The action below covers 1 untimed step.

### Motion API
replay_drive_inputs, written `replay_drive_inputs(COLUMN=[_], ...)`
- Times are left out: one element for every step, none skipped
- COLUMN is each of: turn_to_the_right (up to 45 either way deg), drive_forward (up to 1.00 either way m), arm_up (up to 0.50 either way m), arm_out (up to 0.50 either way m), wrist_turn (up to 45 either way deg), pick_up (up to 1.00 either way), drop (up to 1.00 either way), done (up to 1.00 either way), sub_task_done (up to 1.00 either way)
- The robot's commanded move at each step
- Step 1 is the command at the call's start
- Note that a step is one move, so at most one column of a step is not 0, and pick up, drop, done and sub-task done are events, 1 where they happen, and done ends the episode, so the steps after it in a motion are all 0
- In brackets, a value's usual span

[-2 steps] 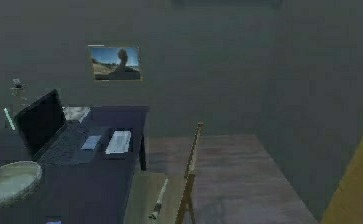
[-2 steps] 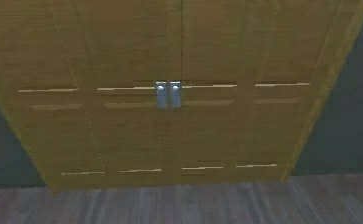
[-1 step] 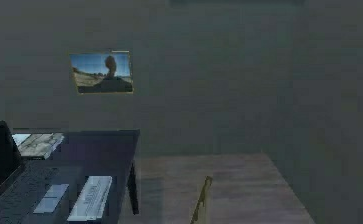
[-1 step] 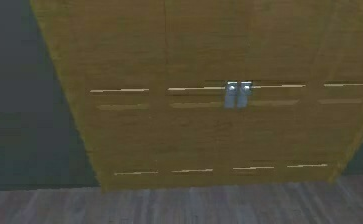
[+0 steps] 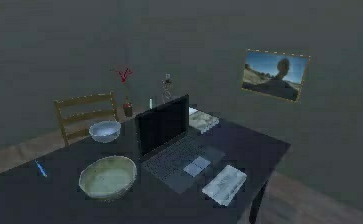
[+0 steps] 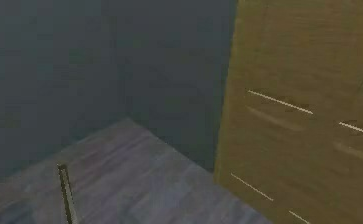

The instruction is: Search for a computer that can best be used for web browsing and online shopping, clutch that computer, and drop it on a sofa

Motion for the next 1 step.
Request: replay_drive_inputs(turn_to_the_right=[-45.0], drive_forward=[0.0], arm_up=[0.0], arm_out=[0.0], wrist_turn=[0.0], pick_up=[0.0], drop=[0.0], done=[0.0], sub_task_done=[0.0])
